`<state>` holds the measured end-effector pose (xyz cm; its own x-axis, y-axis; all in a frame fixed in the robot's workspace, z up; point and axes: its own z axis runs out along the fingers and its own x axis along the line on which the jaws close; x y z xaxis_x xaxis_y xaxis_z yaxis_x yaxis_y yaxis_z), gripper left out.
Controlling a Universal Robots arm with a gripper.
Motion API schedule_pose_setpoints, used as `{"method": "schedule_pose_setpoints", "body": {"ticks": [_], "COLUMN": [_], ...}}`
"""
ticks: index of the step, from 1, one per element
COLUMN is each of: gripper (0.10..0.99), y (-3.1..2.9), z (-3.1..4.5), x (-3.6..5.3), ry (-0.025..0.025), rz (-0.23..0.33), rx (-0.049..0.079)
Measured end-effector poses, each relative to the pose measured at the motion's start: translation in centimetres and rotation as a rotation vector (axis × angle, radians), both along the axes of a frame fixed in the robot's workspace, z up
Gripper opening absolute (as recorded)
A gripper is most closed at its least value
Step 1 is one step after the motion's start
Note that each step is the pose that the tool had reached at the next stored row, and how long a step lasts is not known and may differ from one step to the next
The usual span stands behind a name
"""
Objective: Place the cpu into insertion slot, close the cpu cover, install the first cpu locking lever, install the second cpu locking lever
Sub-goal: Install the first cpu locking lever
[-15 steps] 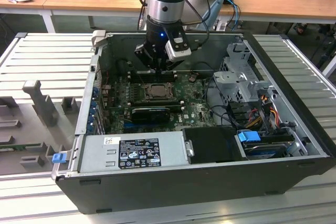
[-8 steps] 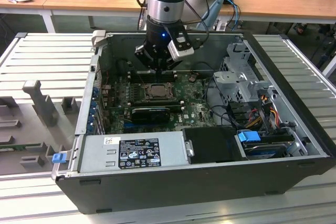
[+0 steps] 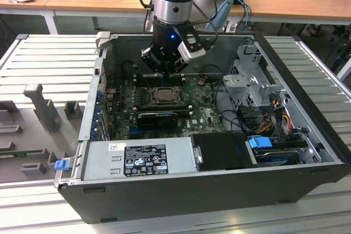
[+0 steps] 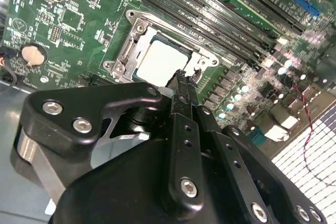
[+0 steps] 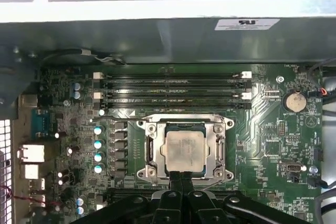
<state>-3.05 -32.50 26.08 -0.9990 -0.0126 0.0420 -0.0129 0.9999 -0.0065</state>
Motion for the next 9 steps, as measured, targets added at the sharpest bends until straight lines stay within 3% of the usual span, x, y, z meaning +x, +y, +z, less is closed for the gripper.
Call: {"method": "schedule_pose_setpoints", "body": {"ticks": [7, 8, 9], "gripper": [0.106, 0.106, 0.106], "y": [0.0, 0.0, -0.01], "z": [-0.02, -0.03, -0.04], "x": [0.01, 0.0, -0.01], "ry": [-0.0001, -0.0007, -0.0017], "rz": [0.116, 0.117, 0.117], "rx": [0.001, 0.005, 0.018]}}
